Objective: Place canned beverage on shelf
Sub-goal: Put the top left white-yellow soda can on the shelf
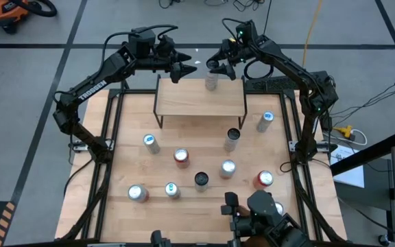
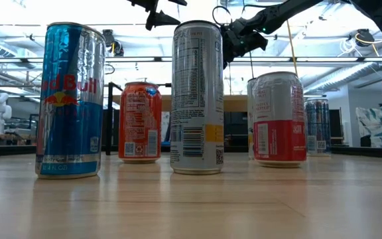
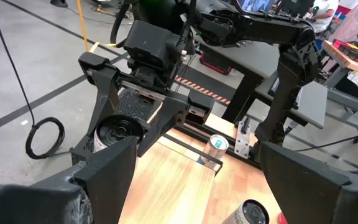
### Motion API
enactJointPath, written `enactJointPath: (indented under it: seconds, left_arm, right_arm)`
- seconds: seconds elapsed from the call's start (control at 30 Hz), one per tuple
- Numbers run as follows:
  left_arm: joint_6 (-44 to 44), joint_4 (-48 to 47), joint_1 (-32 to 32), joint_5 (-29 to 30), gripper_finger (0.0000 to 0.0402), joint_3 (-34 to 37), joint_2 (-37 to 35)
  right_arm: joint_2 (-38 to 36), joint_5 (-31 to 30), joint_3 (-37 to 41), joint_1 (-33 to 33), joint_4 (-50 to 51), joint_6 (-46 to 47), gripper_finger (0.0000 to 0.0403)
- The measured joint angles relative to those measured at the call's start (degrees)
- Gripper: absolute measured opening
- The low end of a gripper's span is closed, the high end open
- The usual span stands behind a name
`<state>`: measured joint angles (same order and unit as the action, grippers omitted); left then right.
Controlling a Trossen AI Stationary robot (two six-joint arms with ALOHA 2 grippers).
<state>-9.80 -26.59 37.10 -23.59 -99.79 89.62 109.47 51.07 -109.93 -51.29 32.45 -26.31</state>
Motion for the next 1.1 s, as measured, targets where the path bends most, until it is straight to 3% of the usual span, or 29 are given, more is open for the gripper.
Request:
enactJointPath:
  seconds: [0.77,1.1]
  left_arm:
    - [0.0,-0.1,0.0,0.0,0.0341,0.0,0.0]
    - [0.0,-0.1,0.0,0.0,0.0341,0.0,0.0]
  right_arm:
    - [-0.2,-1.5,0.0,1.1,0.5,0.1,0.0273]
    - [-0.2,-3.1,0.0,1.3,0.8,0.1,0.0308]
